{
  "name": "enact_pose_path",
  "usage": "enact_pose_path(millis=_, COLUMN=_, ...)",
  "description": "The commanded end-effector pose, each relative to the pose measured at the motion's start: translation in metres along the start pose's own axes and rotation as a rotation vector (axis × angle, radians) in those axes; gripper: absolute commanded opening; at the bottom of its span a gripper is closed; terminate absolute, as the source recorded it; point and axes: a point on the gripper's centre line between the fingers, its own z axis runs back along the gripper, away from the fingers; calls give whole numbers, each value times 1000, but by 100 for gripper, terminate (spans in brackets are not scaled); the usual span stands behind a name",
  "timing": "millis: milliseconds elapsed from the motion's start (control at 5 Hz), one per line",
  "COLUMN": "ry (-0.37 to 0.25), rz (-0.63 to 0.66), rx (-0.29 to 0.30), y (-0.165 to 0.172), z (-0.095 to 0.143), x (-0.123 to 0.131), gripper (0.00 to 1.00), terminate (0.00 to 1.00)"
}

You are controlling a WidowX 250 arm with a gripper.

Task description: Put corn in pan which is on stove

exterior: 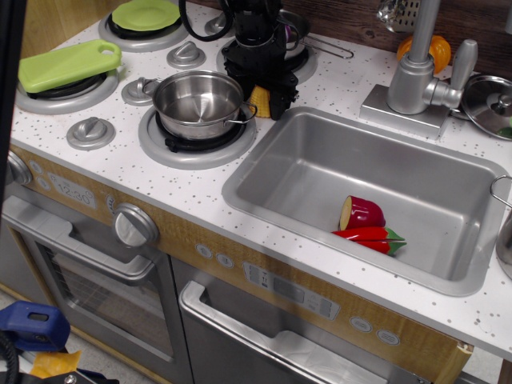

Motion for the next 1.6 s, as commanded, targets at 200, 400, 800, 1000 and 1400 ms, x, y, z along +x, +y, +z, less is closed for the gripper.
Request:
enact_pose_path(millis=200, ry=10, rz=-86, rx=133, y=23, z=80, x=32, gripper=0, terminate=0)
enact_pose_path(millis=400, ry=37, rz=-122, rx=189, y=32, z=105, x=28, gripper=0, terminate=0)
enact_pose_path(millis=800, ry=67, rz=-129, rx=264, y=49, z=135, x=2, gripper=0, terminate=0)
enact_pose_path(millis=1000, ry=64, rz=-125, rx=263, y=57, z=137, x=-15, gripper=0, terminate=0)
enact_pose_path(millis=1400, ry=48, rz=-131, rx=218, y=61, z=131, x=-21, gripper=100, terminate=0)
